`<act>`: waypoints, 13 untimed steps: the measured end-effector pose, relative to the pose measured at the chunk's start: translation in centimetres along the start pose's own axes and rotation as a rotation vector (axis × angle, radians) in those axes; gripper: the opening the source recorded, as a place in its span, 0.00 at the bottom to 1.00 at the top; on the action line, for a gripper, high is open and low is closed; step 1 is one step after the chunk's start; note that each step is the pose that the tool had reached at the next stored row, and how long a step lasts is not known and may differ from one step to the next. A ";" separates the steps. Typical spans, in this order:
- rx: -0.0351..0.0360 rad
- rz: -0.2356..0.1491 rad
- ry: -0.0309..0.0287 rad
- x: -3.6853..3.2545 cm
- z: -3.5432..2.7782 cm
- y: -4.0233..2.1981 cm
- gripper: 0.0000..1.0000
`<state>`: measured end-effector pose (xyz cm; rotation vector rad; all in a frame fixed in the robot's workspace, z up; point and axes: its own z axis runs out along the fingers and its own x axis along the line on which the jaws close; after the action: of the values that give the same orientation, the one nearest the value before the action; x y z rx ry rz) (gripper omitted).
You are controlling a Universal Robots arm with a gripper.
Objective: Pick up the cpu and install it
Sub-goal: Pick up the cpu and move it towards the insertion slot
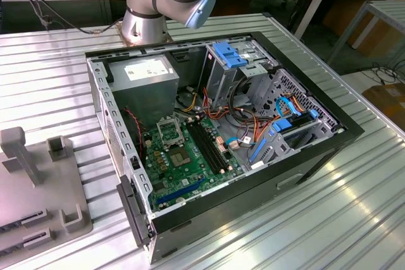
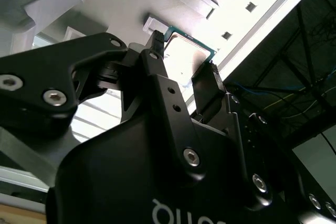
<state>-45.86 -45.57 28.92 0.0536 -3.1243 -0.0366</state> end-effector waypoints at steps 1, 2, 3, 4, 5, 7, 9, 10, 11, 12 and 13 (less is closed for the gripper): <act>0.0001 0.000 0.0001 0.00 -0.07 0.00 0.47; 0.0000 0.000 0.0000 0.00 -0.12 0.00 0.47; 0.0001 0.000 0.0001 0.00 -0.18 0.00 0.47; 0.0001 0.000 0.0001 0.00 -0.23 0.00 0.47; 0.0001 0.000 0.0001 0.00 -0.28 0.00 0.47; 0.0001 0.000 0.0001 0.01 -0.42 0.01 0.47; 0.0000 0.000 0.0001 0.01 -0.50 0.01 0.47; 0.0000 0.000 0.0001 0.01 -0.55 0.01 0.47; 0.0000 0.000 0.0001 0.01 -0.59 0.01 0.47; 0.0000 0.000 0.0001 0.01 -0.63 0.01 0.47; 0.0000 0.000 0.0001 0.01 -0.68 0.01 0.47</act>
<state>-45.86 -45.57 29.60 0.0536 -3.1242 -0.0365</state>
